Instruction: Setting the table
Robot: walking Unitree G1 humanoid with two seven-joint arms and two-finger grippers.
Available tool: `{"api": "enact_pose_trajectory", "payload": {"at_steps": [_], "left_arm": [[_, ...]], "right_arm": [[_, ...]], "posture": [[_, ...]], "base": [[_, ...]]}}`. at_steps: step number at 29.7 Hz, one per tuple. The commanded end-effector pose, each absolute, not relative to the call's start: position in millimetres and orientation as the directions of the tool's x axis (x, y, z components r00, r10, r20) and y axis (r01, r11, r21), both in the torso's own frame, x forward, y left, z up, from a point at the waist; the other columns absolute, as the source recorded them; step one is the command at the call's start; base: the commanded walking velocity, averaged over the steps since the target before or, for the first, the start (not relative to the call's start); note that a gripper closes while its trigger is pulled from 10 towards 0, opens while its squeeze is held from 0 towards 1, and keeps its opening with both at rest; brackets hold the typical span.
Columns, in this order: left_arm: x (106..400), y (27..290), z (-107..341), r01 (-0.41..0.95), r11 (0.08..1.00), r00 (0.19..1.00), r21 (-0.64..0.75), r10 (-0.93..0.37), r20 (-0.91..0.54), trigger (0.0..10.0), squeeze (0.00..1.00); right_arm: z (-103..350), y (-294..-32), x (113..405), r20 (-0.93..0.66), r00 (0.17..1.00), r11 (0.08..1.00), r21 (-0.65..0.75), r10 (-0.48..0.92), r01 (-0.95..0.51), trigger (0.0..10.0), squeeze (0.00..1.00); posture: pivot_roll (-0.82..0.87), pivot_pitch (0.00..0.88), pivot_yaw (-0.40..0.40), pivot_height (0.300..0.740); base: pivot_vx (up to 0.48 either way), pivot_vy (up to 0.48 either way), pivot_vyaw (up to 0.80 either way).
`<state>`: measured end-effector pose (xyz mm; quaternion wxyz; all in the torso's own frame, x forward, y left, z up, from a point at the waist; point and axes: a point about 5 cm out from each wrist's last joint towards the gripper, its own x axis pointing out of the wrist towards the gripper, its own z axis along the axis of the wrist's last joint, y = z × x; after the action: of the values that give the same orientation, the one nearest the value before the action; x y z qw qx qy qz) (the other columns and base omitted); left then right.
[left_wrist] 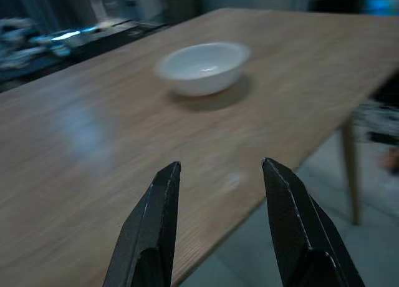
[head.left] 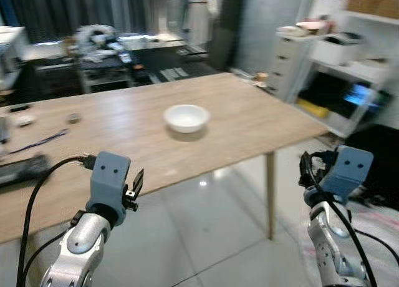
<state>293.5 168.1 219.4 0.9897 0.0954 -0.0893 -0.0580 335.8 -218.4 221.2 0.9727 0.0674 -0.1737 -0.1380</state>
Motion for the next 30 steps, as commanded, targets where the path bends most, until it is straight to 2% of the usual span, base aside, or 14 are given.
{"api": "enact_pose_trajectory", "payload": {"at_steps": [1,11,20,22,26,30], "left_arm": [[294.7,168.9,213.3,0.094,0.974,0.983,0.204,-0.123,0.135,10.0,0.00],[294.4,168.1,212.7,0.102,0.975,0.983,0.198,-0.129,0.131,10.0,0.00],[293.0,162.7,206.1,0.154,0.980,0.984,0.125,-0.164,0.072,10.0,0.00],[291.2,161.9,188.3,0.174,0.966,0.984,0.192,-0.179,0.010,10.0,0.00],[289.0,158.6,175.4,0.213,0.951,0.977,0.225,-0.214,-0.022,10.0,0.00],[290.0,157.9,142.6,0.287,0.916,0.957,0.280,-0.261,-0.127,10.0,0.00]], "right_arm": [[215.7,-220.5,334.8,0.294,0.906,0.948,0.186,-0.305,0.259,10.0,0.00],[214.8,-221.0,334.5,0.288,0.906,0.947,0.186,-0.309,0.263,10.0,0.00],[212.8,-222.2,334.3,0.279,0.907,0.946,0.177,-0.314,0.273,10.0,0.00],[203.8,-223.8,334.3,0.246,0.916,0.946,0.150,-0.317,0.287,10.0,0.00],[195.7,-224.1,333.6,0.224,0.923,0.948,0.128,-0.313,0.291,10.0,0.00],[169.9,-225.3,329.5,0.158,0.940,0.953,0.071,-0.304,0.296,10.0,0.00]], "posture": [[0.09,0.115,0.047,0.740],[0.09,0.120,0.046,0.740],[0.09,0.125,0.045,0.740],[0.09,0.125,0.045,0.740],[0.09,0.128,0.044,0.740],[0.09,0.130,0.041,0.740]], "base": [[0.000,0.000,-0.80],[0.000,0.000,-0.80],[0.000,0.000,-0.80],[0.000,0.000,-0.80],[0.000,0.000,-0.80],[0.000,0.000,-0.80]]}}
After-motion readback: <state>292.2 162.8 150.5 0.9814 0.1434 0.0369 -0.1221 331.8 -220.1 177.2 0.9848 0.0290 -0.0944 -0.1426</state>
